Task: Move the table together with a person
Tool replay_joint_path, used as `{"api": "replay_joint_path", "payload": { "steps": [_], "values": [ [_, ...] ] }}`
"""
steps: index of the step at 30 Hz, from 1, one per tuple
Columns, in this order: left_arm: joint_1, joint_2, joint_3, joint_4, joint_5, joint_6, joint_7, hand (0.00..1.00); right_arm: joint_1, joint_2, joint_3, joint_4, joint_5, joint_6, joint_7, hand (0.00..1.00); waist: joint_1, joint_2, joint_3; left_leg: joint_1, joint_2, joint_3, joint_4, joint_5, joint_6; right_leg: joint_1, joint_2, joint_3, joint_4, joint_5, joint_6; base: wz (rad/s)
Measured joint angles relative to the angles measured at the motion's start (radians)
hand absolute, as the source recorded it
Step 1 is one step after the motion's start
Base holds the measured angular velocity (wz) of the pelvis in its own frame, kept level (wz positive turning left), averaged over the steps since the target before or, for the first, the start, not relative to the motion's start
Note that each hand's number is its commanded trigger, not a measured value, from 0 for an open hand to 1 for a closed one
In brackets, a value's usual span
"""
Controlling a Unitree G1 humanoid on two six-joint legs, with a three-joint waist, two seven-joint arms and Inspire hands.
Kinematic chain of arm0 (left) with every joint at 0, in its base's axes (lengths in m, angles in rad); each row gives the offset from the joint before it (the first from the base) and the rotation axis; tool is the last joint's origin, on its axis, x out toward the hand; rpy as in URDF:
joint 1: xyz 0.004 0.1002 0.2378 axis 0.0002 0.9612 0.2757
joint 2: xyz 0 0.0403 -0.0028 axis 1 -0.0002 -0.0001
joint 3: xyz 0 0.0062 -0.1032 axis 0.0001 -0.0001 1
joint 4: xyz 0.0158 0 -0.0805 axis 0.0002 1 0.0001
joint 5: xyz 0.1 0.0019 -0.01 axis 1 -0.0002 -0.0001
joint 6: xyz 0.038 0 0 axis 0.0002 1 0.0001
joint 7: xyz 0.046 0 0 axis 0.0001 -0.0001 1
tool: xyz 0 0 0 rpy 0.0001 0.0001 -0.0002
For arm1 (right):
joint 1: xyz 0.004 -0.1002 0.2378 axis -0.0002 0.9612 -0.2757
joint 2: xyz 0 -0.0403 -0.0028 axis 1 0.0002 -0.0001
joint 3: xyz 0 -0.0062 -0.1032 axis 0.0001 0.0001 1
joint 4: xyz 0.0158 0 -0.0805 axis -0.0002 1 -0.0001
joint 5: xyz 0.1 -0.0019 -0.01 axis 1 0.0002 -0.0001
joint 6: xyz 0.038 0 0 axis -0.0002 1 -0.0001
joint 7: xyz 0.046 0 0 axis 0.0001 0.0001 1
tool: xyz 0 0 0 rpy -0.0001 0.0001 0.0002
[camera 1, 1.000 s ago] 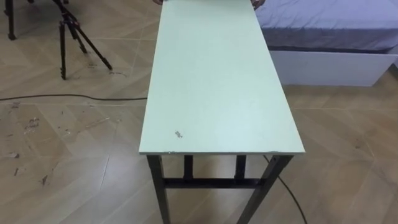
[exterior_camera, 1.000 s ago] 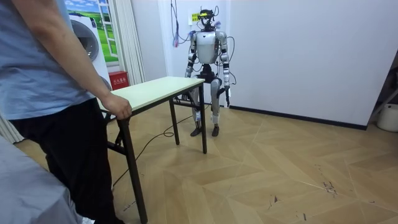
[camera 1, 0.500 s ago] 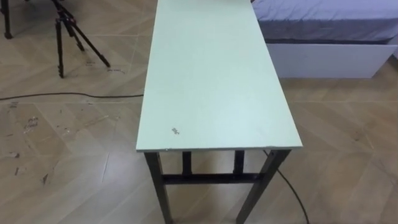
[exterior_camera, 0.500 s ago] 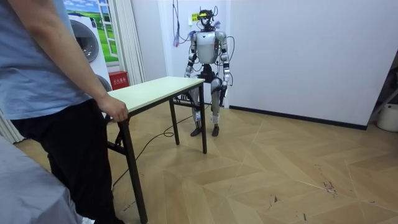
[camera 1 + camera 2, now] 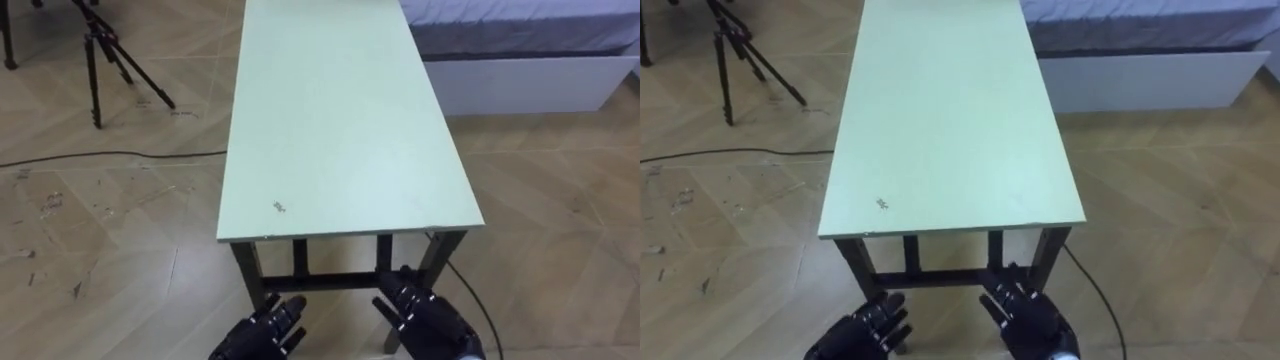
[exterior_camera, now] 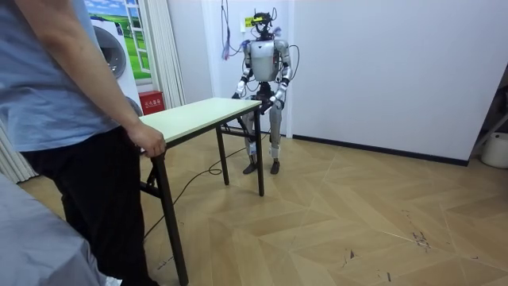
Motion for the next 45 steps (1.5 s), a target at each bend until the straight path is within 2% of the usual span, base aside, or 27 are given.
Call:
{"api": "replay_joint_path", "payload": {
  "steps": [2,8,16,19,24,28,33,40,45],
  "values": [
    [-0.001,0.001,-0.002,-0.031,-0.037,0.009,0.001,0.00,0.000,0.001,0.021,-0.031,0.027,0.008,0.000,0.00,-0.008,-0.005,0.0006,0.000,0.000,0.001,-0.002,0.000,0.000,0.000,0.000,0.002,0.000,0.000,0.000,-0.03],
    [-0.002,-0.001,-0.002,-0.088,-0.038,0.014,0.029,0.00,-0.003,0.000,0.045,-0.112,0.057,0.018,-0.010,0.00,-0.013,-0.006,-0.0021,0.005,0.000,0.004,-0.003,-0.001,0.001,0.005,0.002,0.003,0.001,0.001,-0.001,0.00],
    [-0.010,0.005,0.039,-0.175,-0.056,0.014,0.051,0.00,-0.021,-0.011,0.036,-0.160,0.159,0.021,-0.029,0.00,0.011,0.000,-0.0003,0.017,0.000,0.008,-0.002,-0.001,0.001,0.009,0.002,0.004,0.005,0.001,-0.001,0.00],
    [-0.031,0.005,0.056,-0.181,-0.065,0.014,0.054,0.00,-0.024,-0.016,0.034,-0.164,0.166,0.023,-0.046,0.00,0.017,0.007,0.0029,0.024,0.001,0.008,-0.001,-0.001,0.001,0.017,0.002,0.004,0.005,0.001,-0.001,0.00],
    [-0.059,0.010,0.074,-0.182,-0.065,0.014,0.108,0.00,-0.031,-0.026,0.036,-0.175,0.165,0.024,-0.061,0.00,0.018,0.023,0.0119,0.034,0.000,0.021,-0.013,-0.001,0.001,0.019,0.004,0.017,0.009,0.001,-0.001,-0.06],
    [-0.065,0.014,0.082,-0.182,-0.070,0.015,0.138,0.00,-0.032,-0.041,0.036,-0.182,0.166,0.024,-0.077,0.00,0.023,0.030,0.0108,0.037,0.002,0.022,-0.014,-0.001,0.001,0.018,0.005,0.022,0.017,0.001,-0.001,-0.01],
    [-0.081,0.017,0.099,-0.182,-0.149,0.045,0.182,0.00,-0.042,-0.051,0.036,-0.185,0.169,0.028,-0.101,0.00,0.031,0.030,0.0108,0.037,0.000,0.026,-0.001,-0.001,0.001,0.017,0.002,0.019,0.017,0.002,-0.003,-0.01],
    [-0.098,0.017,0.100,-0.181,-0.196,0.062,0.227,0.00,-0.051,-0.050,0.035,-0.185,0.182,0.036,-0.127,0.00,0.044,0.029,0.0109,0.047,0.000,0.034,0.001,-0.001,0.001,0.018,0.003,0.025,0.021,0.004,-0.005,-0.02],
    [-0.108,0.016,0.118,-0.180,-0.269,0.079,0.269,0.00,-0.051,-0.037,-0.004,-0.185,0.303,0.036,-0.167,0.00,0.045,0.027,0.0118,0.055,0.000,0.044,-0.001,-0.001,0.001,0.017,0.006,0.033,0.025,0.005,-0.007,-0.06]
  ]
}}
